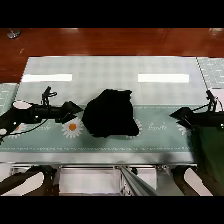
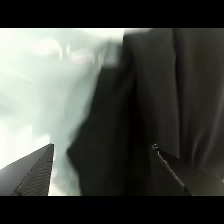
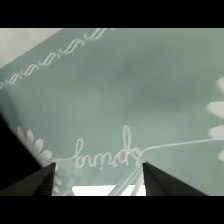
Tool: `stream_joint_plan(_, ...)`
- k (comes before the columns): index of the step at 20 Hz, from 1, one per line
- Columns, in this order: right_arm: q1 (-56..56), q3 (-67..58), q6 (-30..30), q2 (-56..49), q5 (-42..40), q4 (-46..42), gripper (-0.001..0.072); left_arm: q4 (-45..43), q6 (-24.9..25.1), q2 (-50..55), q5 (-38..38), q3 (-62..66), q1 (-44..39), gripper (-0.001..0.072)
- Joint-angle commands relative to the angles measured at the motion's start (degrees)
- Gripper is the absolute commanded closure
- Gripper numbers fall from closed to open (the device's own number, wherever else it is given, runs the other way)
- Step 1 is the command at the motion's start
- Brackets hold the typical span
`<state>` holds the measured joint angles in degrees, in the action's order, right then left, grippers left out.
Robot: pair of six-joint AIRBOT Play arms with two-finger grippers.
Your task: Fold the shirts.
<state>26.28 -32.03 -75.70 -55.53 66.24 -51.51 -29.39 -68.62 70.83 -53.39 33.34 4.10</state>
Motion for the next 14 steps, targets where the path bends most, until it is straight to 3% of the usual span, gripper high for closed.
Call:
stream_joint_plan(1,-0.1,3.0,3.0,0.1,1.8,7.7,0.0090,3.4,1.9,5.7,1.3,2.3,-1.6,0.0008)
stream_joint_plan(6,-13.7,3.0,0.8,-1.1,-4.4,8.3,0.0090,3.2,1.7,11.0,-0.6,6.8,-7.7,0.0033)
stream_joint_plan(7,-16.4,3.0,-1.6,-1.9,-6.1,7.8,0.0090,2.9,1.8,11.3,-1.4,7.5,-8.0,0.0270)
stream_joint_plan(8,-18.4,3.0,-2.5,-2.6,-7.3,7.7,0.0090,2.2,4.2,11.3,-2.7,8.2,-7.9,0.0660)
stream_joint_plan(14,-29.2,2.8,-2.6,-10.0,-9.5,9.6,0.0090,2.2,6.1,11.3,-7.8,11.1,-3.6,0.0674)
